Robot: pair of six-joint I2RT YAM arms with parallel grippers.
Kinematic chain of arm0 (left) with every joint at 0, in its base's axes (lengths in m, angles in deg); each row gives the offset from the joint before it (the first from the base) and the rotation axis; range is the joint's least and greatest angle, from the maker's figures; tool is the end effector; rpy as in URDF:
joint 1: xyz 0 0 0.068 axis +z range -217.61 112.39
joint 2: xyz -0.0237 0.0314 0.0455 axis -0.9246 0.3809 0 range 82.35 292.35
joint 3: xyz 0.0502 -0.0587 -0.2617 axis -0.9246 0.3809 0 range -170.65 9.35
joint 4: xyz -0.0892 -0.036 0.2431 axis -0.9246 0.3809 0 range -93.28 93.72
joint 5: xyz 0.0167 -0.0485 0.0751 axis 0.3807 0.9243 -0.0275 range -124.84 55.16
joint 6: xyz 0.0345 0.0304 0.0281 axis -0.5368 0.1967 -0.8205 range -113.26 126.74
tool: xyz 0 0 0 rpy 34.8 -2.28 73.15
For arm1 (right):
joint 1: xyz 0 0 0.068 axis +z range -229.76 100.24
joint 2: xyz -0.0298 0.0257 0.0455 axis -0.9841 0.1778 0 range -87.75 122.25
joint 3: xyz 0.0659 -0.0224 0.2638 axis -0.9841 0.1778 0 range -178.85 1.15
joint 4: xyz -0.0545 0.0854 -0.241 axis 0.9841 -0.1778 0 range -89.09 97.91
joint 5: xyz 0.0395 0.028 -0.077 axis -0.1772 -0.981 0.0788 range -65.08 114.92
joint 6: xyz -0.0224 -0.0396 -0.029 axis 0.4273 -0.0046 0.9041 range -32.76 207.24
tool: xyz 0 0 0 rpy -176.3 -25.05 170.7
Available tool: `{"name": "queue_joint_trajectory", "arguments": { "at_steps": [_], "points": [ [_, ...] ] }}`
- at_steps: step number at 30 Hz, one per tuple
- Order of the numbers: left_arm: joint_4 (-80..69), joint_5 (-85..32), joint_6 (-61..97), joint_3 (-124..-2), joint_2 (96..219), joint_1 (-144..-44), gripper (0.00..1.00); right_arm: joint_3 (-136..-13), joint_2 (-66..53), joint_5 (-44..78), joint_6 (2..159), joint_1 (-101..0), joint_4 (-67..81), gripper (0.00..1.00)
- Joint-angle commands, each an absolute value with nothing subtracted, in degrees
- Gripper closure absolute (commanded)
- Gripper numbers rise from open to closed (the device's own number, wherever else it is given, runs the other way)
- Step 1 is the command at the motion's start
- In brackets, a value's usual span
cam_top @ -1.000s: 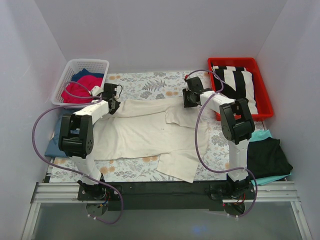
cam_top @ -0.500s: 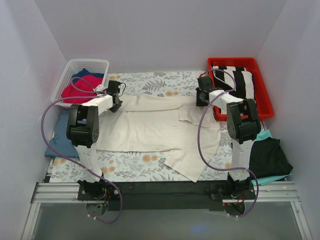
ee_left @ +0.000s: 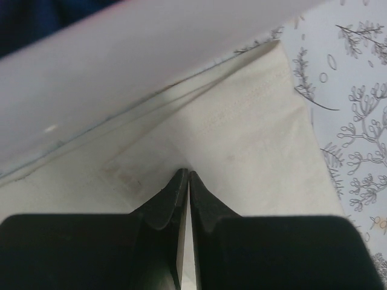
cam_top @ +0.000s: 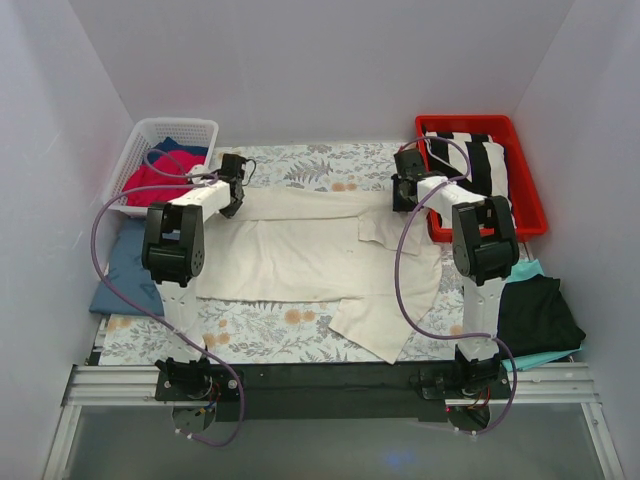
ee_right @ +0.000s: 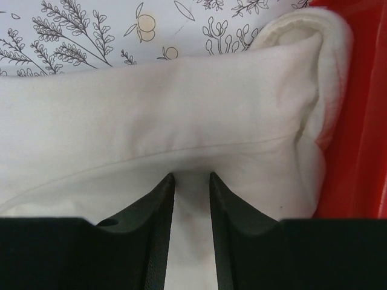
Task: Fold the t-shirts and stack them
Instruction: Fold the tshirt
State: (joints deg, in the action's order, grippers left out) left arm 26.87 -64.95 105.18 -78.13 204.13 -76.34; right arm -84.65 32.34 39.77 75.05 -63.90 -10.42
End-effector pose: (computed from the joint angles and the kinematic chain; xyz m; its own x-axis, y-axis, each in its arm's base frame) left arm 0.4382 -0.0493 0.1550 0.2125 -0.8983 -0.3845 -0.8700 0.0053 -0.4931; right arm 0.4396 0.1154 0.1672 -0.7715 -0.0070 -0.6362 0.0495 0.9962 -0.0710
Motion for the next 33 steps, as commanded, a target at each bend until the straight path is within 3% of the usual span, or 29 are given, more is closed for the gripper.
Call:
{"name": "queue_joint_trajectory", "arguments": {
  "at_steps": [1, 16, 24, 33],
  "points": [
    [33.72, -69.29, 109.04, -71.17, 201.89, -74.82, 0.95, -86.22, 35.47, 41.35, 75.73, -64.38, -15.73, 0.64],
    [28.89, -64.9, 100.97, -75.46, 195.12, -74.73, 0.96, -81.91, 26.86, 40.83, 74.58, -64.03, -16.17, 0.65],
    [24.76, -61.82, 96.48, -74.5, 192.21, -74.82, 0.94, -79.81, 19.83, 38.03, 75.02, -58.41, -15.65, 0.62],
    [22.74, -57.78, 94.63, -74.15, 195.91, -74.73, 0.94, -80.77, 22.81, 34.76, 74.67, -53.57, -14.68, 0.61]
  ]
}}
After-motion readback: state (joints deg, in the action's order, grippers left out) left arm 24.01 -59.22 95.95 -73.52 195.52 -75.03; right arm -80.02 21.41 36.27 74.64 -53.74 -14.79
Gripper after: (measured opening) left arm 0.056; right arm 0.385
